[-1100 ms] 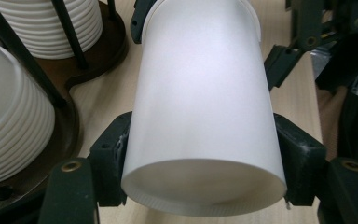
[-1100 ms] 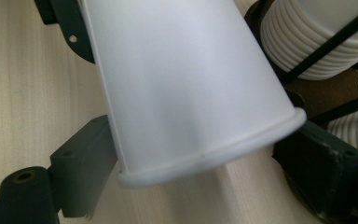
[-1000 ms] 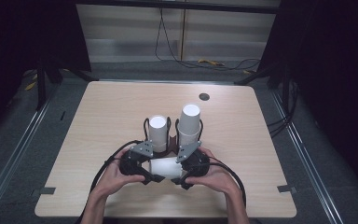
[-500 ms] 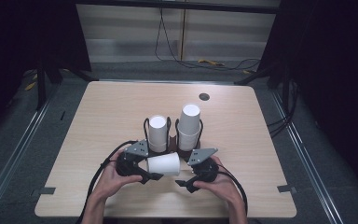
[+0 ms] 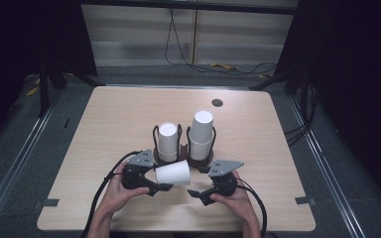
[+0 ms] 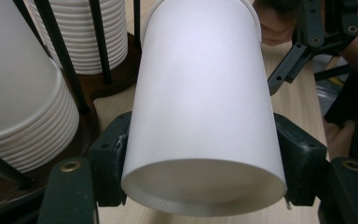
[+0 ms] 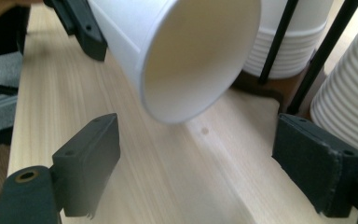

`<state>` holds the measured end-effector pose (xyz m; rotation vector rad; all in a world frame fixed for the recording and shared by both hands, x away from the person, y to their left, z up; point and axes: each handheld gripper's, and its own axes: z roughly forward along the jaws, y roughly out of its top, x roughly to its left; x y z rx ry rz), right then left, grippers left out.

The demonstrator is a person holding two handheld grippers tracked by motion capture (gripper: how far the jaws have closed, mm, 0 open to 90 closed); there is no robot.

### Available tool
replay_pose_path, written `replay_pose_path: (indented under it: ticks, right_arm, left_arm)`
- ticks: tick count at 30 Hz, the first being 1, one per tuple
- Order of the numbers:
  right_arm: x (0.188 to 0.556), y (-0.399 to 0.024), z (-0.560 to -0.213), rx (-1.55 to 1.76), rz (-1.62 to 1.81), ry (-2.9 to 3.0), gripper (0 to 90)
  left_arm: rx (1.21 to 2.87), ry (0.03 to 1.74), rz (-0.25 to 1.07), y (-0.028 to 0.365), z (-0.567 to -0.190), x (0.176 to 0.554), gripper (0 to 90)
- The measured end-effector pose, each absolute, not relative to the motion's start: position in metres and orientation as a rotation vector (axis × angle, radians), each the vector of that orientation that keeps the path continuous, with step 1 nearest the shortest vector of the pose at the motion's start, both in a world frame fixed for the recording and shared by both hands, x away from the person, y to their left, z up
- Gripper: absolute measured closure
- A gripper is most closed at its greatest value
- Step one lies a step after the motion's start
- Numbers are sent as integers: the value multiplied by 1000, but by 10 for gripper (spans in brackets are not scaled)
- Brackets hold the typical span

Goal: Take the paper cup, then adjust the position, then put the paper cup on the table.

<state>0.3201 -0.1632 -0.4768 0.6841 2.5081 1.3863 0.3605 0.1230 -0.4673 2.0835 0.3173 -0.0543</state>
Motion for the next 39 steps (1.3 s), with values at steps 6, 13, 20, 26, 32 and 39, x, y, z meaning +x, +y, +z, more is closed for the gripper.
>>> replay_pose_path:
  ticks: [6,13,20,26,32,39]
  right_arm:
    - [319,-164,-476,679,1469,2463,135]
    - [317,-164,-475,660,1551,2436,132]
    - [314,-168,-480,668,1659,2387,132]
    - [315,-166,-481,652,1681,2380,132]
    - [318,-167,-477,632,1739,2376,134]
    - [324,-166,-474,615,1736,2402,132]
  left_arm:
    - [2012,295,-54,126,-471,357,321]
    - [1993,274,-53,125,-473,356,321]
    - [1939,294,-51,129,-482,351,321]
    - [1904,277,-59,128,-484,349,320]
    - [1912,255,-67,126,-486,347,320]
    - [1912,227,-68,123,-485,347,321]
